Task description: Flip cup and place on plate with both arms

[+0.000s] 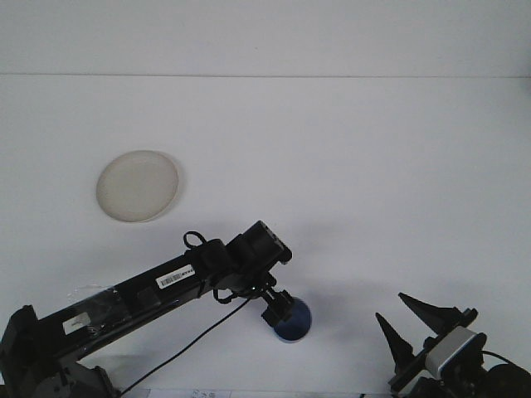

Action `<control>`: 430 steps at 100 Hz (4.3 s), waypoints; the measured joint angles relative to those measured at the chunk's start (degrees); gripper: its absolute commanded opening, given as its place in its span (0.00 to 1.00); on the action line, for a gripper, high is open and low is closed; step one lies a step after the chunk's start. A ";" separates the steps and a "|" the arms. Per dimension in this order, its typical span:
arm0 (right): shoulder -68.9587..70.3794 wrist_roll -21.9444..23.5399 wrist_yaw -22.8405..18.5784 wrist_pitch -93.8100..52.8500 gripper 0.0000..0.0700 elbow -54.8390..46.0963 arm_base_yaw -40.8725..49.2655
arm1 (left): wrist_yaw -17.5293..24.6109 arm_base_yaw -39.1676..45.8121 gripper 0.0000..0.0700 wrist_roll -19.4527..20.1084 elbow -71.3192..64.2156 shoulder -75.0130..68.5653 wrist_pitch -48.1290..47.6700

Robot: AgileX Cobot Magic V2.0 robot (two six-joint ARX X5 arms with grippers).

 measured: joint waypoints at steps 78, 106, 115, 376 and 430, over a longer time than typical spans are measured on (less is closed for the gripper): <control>0.00 0.00 0.09 -0.20 0.52 0.00 0.00 | -2.78 -1.09 0.01 1.79 6.27 2.40 -6.71; 0.00 0.00 0.09 -0.24 0.52 0.00 0.00 | -13.84 10.25 0.01 6.58 11.76 -8.68 -13.20; 0.00 0.00 0.07 -0.24 0.52 0.00 0.00 | -15.37 18.34 0.01 7.87 12.90 -11.54 -13.68; 0.00 0.66 2.38 1.05 0.48 0.00 0.00 | -4.85 36.20 0.70 -9.97 -35.04 -71.76 4.07; 0.00 1.09 2.38 -0.48 0.01 0.00 0.00 | -4.85 35.91 0.02 -12.02 -36.24 -81.29 4.70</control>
